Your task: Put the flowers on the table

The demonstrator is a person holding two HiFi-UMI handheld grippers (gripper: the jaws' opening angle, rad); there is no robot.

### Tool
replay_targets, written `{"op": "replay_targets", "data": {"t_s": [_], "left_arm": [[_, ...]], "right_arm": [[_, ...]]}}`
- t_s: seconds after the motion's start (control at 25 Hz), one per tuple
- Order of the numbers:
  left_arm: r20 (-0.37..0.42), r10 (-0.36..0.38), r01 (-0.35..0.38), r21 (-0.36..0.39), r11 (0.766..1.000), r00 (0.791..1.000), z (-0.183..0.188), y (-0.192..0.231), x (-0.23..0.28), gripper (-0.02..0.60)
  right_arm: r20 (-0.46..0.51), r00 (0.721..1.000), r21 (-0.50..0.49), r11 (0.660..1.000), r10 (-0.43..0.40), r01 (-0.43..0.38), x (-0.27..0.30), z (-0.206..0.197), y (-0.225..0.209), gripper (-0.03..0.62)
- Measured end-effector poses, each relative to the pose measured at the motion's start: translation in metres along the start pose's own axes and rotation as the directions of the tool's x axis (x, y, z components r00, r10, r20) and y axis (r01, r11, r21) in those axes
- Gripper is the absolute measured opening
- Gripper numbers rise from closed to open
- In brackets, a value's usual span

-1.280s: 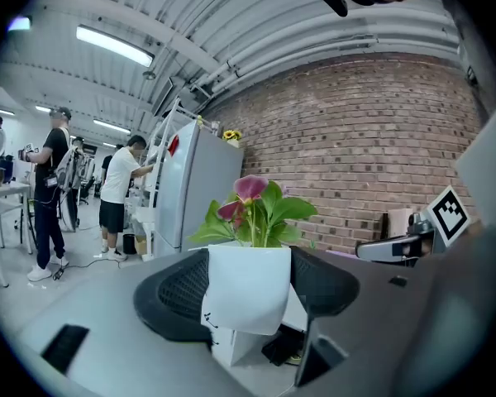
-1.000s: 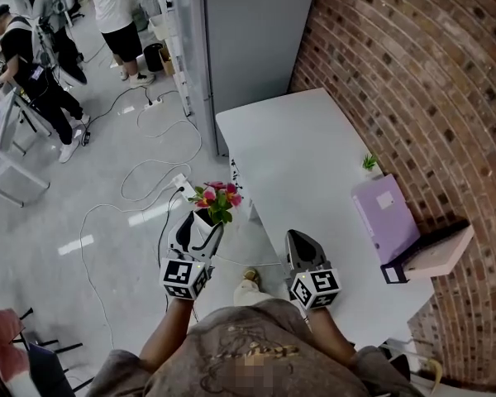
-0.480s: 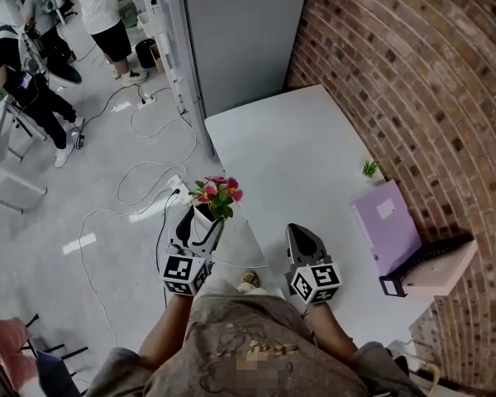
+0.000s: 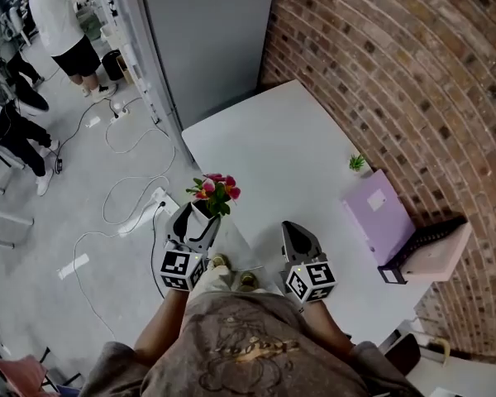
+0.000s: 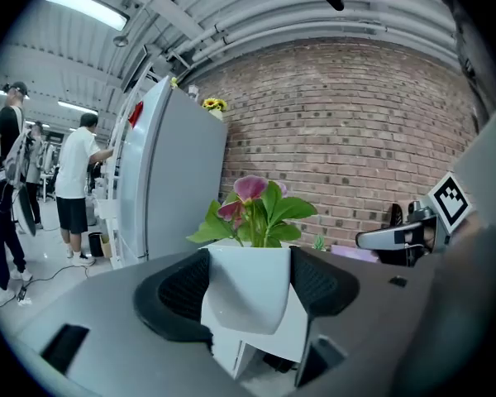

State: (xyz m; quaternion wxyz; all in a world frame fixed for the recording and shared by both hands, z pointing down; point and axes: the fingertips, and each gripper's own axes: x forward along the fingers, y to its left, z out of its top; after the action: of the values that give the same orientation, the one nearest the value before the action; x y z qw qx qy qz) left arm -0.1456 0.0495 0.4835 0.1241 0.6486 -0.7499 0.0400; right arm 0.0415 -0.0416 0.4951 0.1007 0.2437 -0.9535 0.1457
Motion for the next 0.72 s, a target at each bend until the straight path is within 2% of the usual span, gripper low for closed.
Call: {"op": "replay_targets", "data": {"t_s": [0.4,0.6,0.72], "left_arm": [[-0.043,-0.13,0.132,0.046,0.99,0.991,-0.012,0.005,0.069,0.322],[-0.072,-0.191,0.195,0.065,0.979,0.979,-0.027,-0.002,0.101,0.322],[-0.091,-0.23,0.236,0.053,0.97,0.969,-0.034,-0.007,0.119,0.322]], "right_arm": [[0.017,0.993,0.024,0.992,-0.121,0.12,0.009,0.006,-0.024,0.002],[0.017,0.985,0.033,0.984,-0.174,0.174,0.008,0.005,-0.04,0.002],[0.008,0.98,0.039,0.979,-0.2,0.199,0.009,0.003,-0.046,0.002]]}}
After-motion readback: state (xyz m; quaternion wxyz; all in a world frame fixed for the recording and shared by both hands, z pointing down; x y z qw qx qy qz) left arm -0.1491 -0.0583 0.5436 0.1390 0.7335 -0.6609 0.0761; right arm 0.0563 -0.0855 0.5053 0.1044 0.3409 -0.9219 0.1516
